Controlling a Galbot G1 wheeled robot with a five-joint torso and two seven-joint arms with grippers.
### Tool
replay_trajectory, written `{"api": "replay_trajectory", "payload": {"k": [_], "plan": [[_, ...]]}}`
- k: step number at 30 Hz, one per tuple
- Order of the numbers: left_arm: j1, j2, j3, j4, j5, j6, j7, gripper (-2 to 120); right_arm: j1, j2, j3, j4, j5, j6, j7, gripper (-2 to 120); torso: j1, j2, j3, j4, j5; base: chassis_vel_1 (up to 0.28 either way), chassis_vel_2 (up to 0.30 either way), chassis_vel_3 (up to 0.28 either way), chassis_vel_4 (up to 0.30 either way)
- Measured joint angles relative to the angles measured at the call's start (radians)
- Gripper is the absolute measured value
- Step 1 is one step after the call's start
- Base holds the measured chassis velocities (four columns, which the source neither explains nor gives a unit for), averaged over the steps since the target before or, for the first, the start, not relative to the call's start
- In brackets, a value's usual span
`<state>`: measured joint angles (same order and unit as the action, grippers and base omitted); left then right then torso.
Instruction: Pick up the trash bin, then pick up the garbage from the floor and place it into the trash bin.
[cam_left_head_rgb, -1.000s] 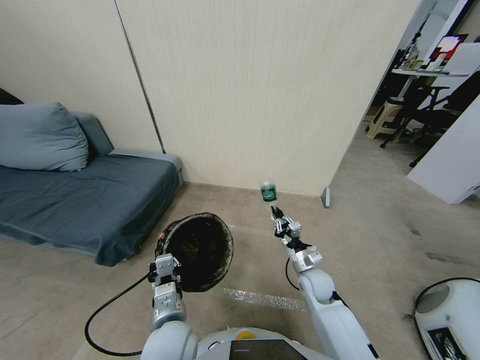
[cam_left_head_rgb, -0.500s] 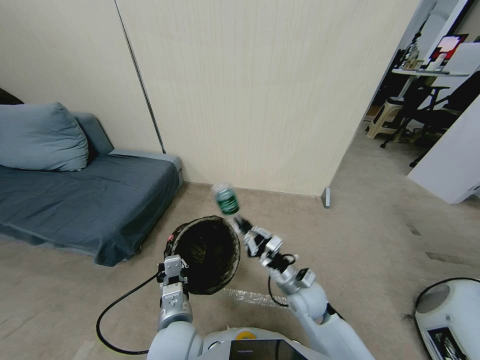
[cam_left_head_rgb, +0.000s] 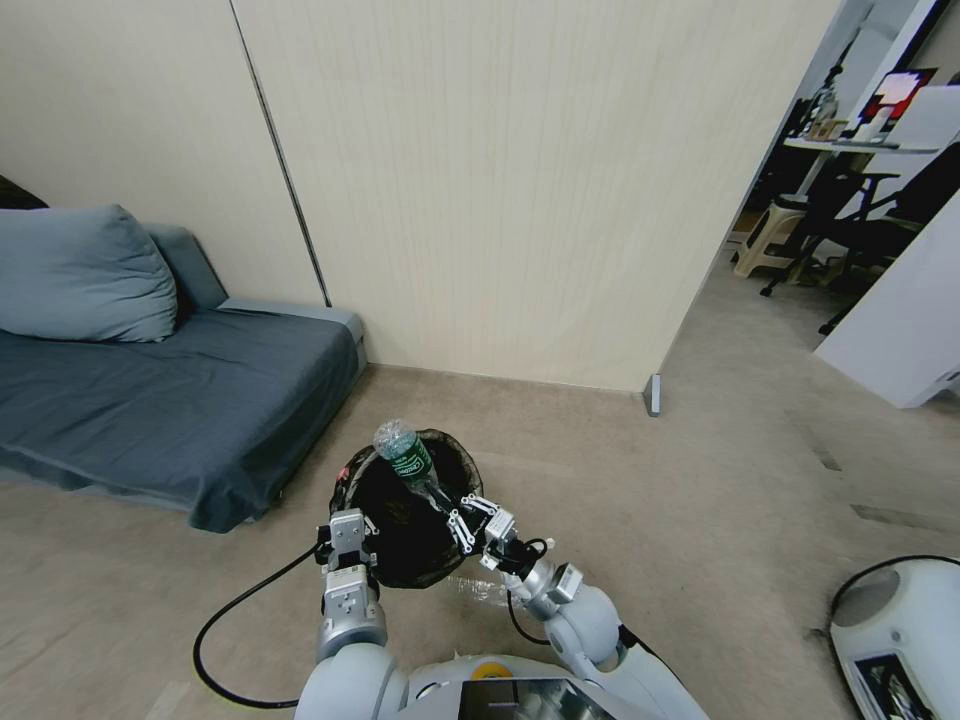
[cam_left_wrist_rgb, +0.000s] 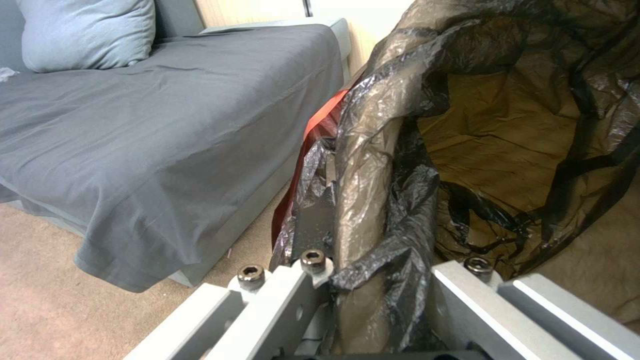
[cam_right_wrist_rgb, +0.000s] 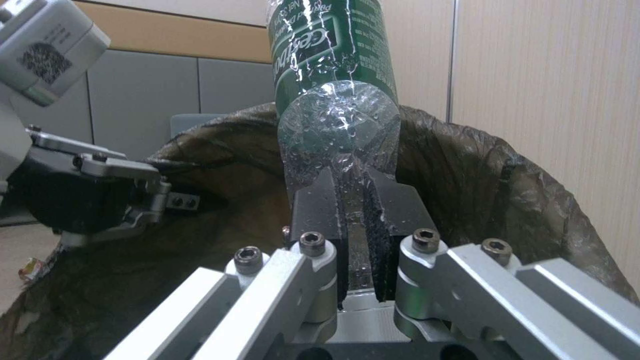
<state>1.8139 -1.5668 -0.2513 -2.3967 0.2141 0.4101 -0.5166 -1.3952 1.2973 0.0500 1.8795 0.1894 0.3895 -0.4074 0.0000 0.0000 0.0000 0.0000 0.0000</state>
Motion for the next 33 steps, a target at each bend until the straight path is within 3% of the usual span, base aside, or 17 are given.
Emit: {"api": "replay_trajectory", "payload": {"k": [9, 12, 33], "plan": [[0.001, 0.001, 0.002, -0.004, 0.0, -0.002, -0.002, 1, 0.003, 0.006, 0.013, -0.042, -0.017, 0.006, 0.007, 6, 0.0, 0.0, 0.0, 0.0, 0.0001, 0.0, 0.0, 0.0, 0.0], [0.001, 0.002, 0.003, -0.005, 0.0, -0.002, -0.002, 1, 0.002, 0.007, 0.016, -0.044, -0.024, 0.005, 0.011, 10, 0.0, 0.0, 0.0, 0.0, 0.0, 0.0, 0.0, 0.0, 0.0], [0.002, 0.003, 0.012, -0.006, -0.002, -0.001, -0.002, 1, -0.02, 0.011, 0.026, -0.032, -0.05, 0.006, 0.018, 88, 0.0, 0.0, 0.0, 0.0, 0.0001, 0.0, 0.0, 0.0, 0.0]]}}
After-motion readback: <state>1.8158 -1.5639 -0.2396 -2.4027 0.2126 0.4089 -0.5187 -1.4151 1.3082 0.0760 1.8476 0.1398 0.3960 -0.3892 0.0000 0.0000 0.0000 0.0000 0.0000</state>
